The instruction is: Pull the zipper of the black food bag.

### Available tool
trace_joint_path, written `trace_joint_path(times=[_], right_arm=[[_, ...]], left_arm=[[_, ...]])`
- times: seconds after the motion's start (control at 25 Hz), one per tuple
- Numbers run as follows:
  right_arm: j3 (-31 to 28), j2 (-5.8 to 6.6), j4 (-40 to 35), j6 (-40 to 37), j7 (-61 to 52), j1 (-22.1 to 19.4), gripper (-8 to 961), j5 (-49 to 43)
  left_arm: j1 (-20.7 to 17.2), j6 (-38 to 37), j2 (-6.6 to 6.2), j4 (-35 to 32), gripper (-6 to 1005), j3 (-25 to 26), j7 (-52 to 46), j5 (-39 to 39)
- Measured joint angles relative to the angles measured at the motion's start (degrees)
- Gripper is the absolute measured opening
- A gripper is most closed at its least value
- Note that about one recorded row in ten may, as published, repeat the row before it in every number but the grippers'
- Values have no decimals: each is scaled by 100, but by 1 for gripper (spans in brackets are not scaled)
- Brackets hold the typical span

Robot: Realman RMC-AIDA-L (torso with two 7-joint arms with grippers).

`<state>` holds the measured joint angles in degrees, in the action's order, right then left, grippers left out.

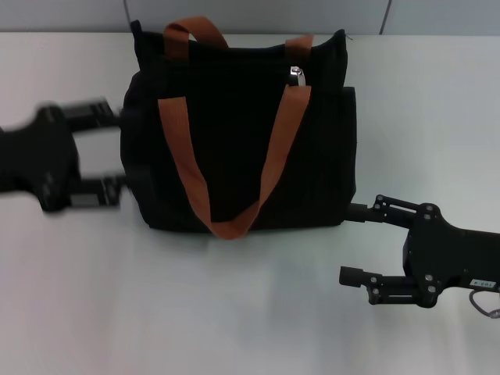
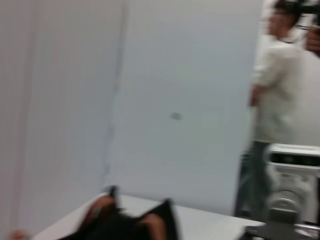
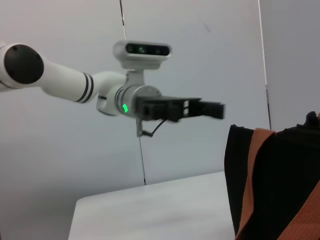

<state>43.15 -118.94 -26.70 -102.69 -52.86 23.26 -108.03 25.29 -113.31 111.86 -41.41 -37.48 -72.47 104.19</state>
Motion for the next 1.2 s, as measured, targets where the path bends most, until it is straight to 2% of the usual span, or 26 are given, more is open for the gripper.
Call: trace_joint_path(times=[0.16,0.28,0.48,0.68,1.0,1.2], right_arm=[[19,3,8,12,-3,4,827,-34],[33,3,14,12,-2,-3,827,-37],[63,3,96,15,19,-11,827,-68],[77,3,137,18,26,2,827,-110],[80,3,188,17,32,9,827,-122],[81,3,216,22,39,16,827,-122]], left_arm=[[-147,-119,144,244,770,-466,562,-3],[-176,11,197,809,770,-774,1107,111],[-180,372,241,1358,770,-790,1618,495],[-198,477,265,1451,770,-809,1683,624],[-278,740,387,1467,770,-814,1906,744],[-287,750,397,1476,770,-814,1934,744]])
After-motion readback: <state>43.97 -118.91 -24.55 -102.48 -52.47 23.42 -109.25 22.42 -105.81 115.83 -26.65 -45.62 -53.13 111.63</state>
